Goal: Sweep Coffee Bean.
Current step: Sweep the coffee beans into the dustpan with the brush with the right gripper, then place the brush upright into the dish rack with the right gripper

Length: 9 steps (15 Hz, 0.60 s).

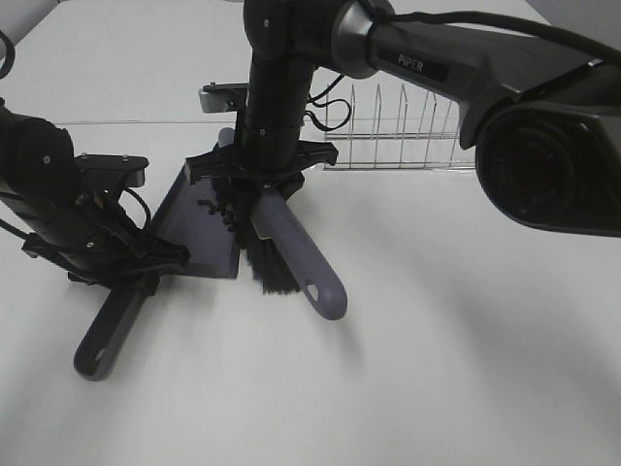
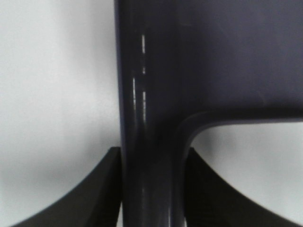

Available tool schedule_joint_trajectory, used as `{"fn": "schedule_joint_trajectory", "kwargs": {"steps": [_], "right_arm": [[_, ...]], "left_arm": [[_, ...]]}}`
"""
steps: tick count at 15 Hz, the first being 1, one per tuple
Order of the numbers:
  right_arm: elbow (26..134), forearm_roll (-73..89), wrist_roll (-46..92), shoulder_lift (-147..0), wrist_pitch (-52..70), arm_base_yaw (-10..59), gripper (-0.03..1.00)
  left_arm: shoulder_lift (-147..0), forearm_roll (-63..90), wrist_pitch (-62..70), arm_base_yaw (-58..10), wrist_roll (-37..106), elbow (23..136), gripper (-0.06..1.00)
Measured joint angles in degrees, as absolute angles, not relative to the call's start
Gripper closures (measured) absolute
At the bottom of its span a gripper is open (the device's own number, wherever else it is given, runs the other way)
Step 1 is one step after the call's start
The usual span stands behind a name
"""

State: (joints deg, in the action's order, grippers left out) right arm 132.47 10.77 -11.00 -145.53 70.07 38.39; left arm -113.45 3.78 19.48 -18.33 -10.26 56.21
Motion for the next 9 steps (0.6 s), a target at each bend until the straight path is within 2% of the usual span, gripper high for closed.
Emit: {"fn": "schedule_joint_trajectory", "kwargs": {"steps": [6,9], "right_arm": [[143.35,7.85,-11.12,-145.88,70.19,38.45,0.62],[143.93,1.55,-11.12,-142.78,70.30,38.45,0.62]], "left_arm": [[-113.45,3.84,19.48,-18.33,-10.26,56.26,0.58],[-113.45,3.84,19.60,-18.33,-10.26,56.32,0.58]]}}
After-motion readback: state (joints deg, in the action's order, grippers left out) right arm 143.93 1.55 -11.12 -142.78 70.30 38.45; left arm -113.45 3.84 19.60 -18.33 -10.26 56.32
